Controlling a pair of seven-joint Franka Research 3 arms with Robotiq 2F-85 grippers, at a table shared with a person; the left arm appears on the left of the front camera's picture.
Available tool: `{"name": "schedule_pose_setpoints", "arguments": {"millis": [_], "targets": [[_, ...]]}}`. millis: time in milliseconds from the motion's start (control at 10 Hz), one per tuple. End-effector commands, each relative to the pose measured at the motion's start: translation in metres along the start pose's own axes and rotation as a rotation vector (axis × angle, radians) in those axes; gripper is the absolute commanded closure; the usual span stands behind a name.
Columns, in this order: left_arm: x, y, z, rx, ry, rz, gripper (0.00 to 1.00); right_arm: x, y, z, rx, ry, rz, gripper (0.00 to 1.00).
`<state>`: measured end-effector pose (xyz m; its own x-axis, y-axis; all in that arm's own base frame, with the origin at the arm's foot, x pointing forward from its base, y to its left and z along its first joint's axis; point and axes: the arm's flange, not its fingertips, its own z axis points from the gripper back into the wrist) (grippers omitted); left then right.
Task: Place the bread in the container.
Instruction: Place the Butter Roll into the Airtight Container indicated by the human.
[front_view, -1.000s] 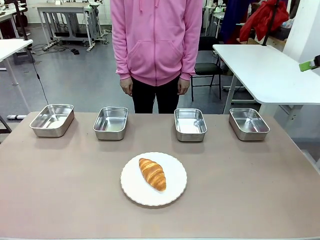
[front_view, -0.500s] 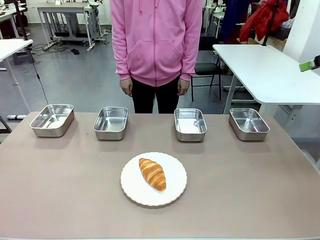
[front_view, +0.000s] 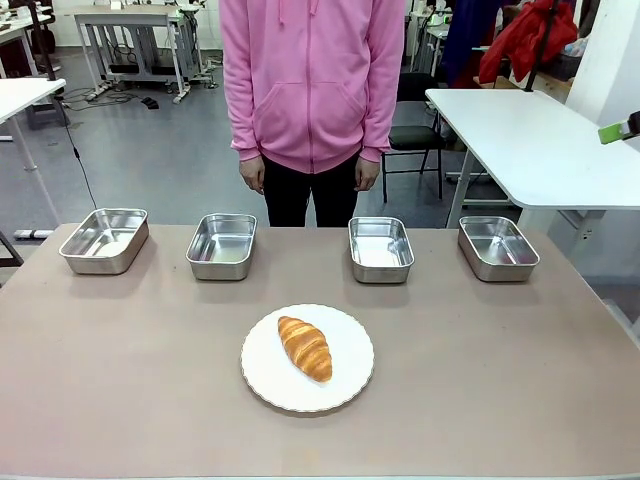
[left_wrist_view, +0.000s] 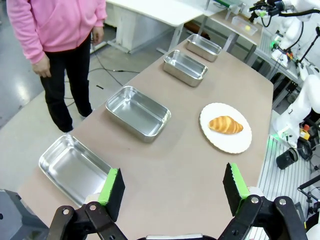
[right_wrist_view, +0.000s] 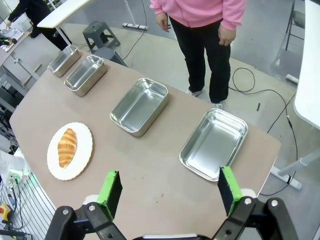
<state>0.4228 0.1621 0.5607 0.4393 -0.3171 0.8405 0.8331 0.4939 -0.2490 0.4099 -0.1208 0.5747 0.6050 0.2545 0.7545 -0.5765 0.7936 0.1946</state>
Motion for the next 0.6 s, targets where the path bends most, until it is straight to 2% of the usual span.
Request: {"name": "schedule_pose_setpoints", "arguments": {"millis": [0, 500], "targets": [[-0.0003, -0.0001, 0.0002, -0.001, -0.001, -0.007, 0.0, 0.0012, -0.0007, 0.0002, 0.013, -0.021, 0.005, 0.0], [-0.0003, -0.0001, 0.0002, -0.001, -0.001, -0.007, 0.0, 0.0012, -0.0007, 0.0002, 0.013, -0.021, 0.005, 0.0]]}}
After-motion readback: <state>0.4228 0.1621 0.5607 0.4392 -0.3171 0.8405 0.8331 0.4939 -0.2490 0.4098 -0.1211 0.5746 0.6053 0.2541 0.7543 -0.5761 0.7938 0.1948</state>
